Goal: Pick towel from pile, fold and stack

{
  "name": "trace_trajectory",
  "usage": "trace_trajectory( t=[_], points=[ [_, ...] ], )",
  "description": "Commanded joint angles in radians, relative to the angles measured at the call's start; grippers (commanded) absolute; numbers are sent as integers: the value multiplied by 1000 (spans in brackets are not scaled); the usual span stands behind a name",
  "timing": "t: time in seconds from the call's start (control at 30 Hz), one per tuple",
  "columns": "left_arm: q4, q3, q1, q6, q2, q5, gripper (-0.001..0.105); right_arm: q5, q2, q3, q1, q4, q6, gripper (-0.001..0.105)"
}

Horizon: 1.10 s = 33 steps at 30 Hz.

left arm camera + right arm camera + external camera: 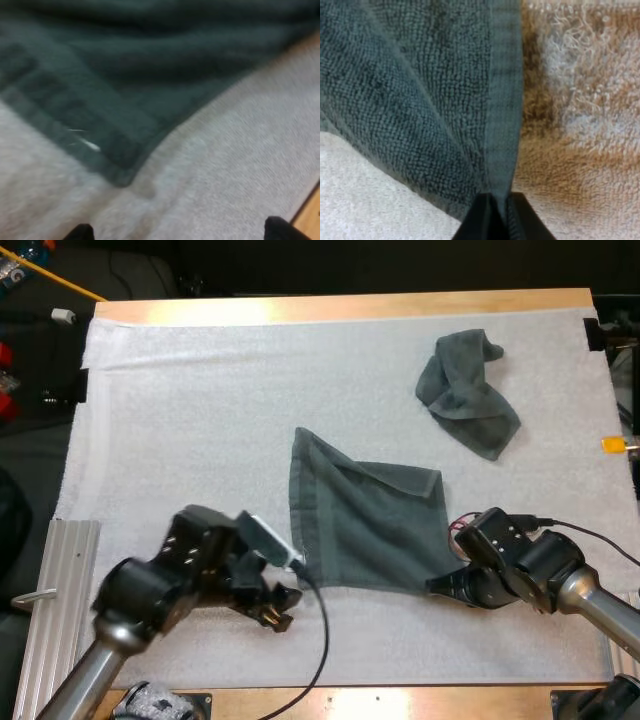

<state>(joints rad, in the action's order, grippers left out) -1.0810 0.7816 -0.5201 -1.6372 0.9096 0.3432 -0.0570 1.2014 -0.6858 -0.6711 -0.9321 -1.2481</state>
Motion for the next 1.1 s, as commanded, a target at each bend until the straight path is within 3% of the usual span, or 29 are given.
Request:
trace_trajectory(
  t=[0.0,0.17,0.67,0.77,0.97,1.07],
  points=[
    [19,-1,-24,4,35,-7,64,9,-5,2,-1,5,-4,0],
    [63,-9,-70,-3,177,-83,64,9,-5,2,-1,6,-4,0],
    [235,-9,-71,-3,535,-86,52,9,-5,2,-1,6,-4,0],
    [250,-9,-71,-13,573,-120,49,9,-5,2,-1,6,-4,0],
    [288,-9,-71,-14,608,-153,37,9,-5,2,-1,6,-4,0],
    [296,-9,-71,-14,611,-153,23,9,-5,2,-1,6,-4,0]
  ],
)
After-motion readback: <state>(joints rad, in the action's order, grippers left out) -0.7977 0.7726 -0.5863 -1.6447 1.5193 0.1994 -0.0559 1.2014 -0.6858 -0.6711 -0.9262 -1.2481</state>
